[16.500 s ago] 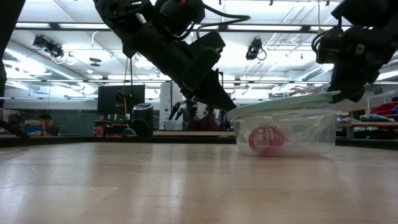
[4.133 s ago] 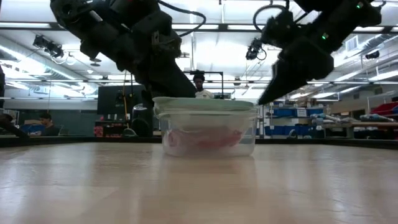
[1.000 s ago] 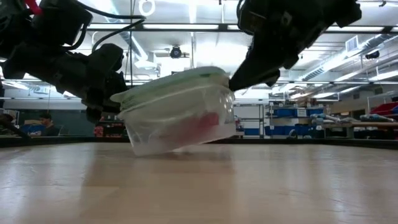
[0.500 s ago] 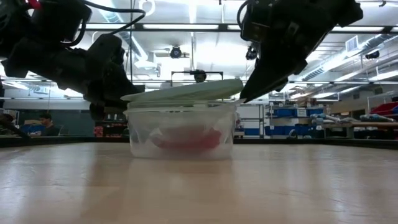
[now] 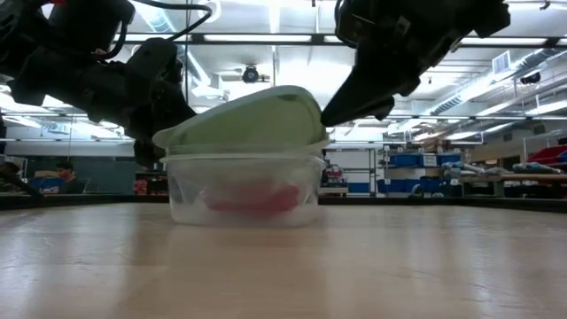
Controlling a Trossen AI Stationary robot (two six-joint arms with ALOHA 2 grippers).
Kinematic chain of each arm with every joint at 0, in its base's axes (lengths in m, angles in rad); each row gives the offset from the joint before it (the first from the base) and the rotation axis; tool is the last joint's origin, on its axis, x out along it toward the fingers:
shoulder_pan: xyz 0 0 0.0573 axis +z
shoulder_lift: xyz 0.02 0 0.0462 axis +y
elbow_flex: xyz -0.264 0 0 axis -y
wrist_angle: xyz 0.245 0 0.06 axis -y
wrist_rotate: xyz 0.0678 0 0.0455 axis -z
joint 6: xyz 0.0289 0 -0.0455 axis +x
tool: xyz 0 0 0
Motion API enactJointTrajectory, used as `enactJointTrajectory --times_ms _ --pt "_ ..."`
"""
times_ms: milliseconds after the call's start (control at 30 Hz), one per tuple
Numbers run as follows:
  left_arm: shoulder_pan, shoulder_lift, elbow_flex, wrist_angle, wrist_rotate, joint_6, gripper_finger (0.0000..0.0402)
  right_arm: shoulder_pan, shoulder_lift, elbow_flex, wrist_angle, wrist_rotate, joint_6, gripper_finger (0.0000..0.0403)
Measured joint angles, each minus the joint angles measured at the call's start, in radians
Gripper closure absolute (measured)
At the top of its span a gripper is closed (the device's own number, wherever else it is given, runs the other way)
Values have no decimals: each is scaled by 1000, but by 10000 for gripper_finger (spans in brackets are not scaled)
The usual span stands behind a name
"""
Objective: Roll bandage
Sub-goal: Close the transparent tupperware
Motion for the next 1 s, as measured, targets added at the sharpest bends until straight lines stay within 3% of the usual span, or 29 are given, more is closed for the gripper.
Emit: enactJointTrajectory --times_ms 333,567,700,833,1000 --pt "0 0 0 -15 6 -2 326 -26 41 0 15 -14 -26 329" --pt "3 -39 0 -27 -148 67 326 -23 72 -1 21 -14 -22 329" --pt "17 -74 12 -137 -240 20 326 -23 72 -1 36 -14 -22 329" --pt "49 -55 62 -378 -224 -117 326 -23 72 -1 60 -30 -23 329" --pt "59 -36 86 -424 -197 -144 326 -22 71 -1 66 -34 -23 329"
